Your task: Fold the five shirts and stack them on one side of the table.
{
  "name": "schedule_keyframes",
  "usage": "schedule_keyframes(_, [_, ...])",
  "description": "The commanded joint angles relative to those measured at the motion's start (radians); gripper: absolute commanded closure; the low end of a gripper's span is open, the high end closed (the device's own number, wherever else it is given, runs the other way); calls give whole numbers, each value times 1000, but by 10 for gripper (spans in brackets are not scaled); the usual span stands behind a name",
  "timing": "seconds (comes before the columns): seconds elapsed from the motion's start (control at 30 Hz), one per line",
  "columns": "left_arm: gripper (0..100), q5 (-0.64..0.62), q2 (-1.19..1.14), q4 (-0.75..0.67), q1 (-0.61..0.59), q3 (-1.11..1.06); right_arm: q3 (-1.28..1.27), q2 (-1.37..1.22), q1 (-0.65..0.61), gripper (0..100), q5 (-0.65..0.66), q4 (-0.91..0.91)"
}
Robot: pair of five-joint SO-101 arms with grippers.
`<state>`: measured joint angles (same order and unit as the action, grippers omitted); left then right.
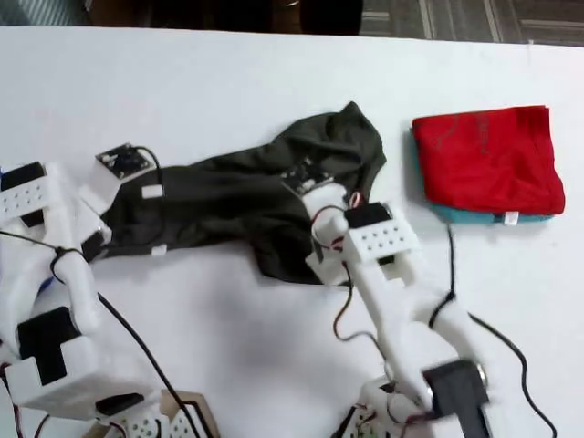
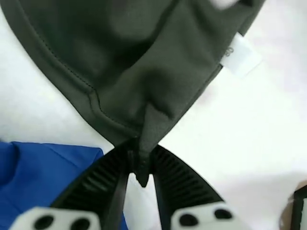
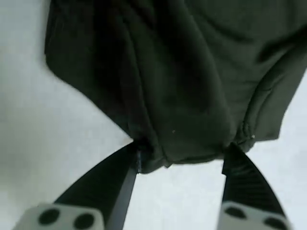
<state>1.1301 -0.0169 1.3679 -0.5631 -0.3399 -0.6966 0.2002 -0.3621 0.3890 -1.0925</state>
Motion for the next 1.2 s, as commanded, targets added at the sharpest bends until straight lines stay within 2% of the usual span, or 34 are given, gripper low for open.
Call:
schedule_keyframes(0.0, [975,-9,52,-9,-12,4,100,-165,62,741,0,114])
schedule_keyframes(0.17, [975,-9,49,-9,-14,4,374,-427,186,742,0,101])
schedule_keyframes(0.27, [975,-9,49,-9,-14,4,559,-529,234,743,2,2])
schedule_keyframes(0.47, [975,-9,49,-9,-14,4,815,-555,234,743,5,-260])
schedule_keyframes(0.63, [975,-9,49,-11,-14,4,882,-492,249,744,0,-384])
schedule_keyframes(0.77, [975,-9,49,-12,-14,4,822,-352,248,744,0,-435])
schedule_keyframes(0.93, [975,-9,49,-14,-14,4,551,-122,243,744,6,-426])
schedule_keyframes(1.17, [975,-9,49,-14,-14,2,41,128,76,744,8,-225])
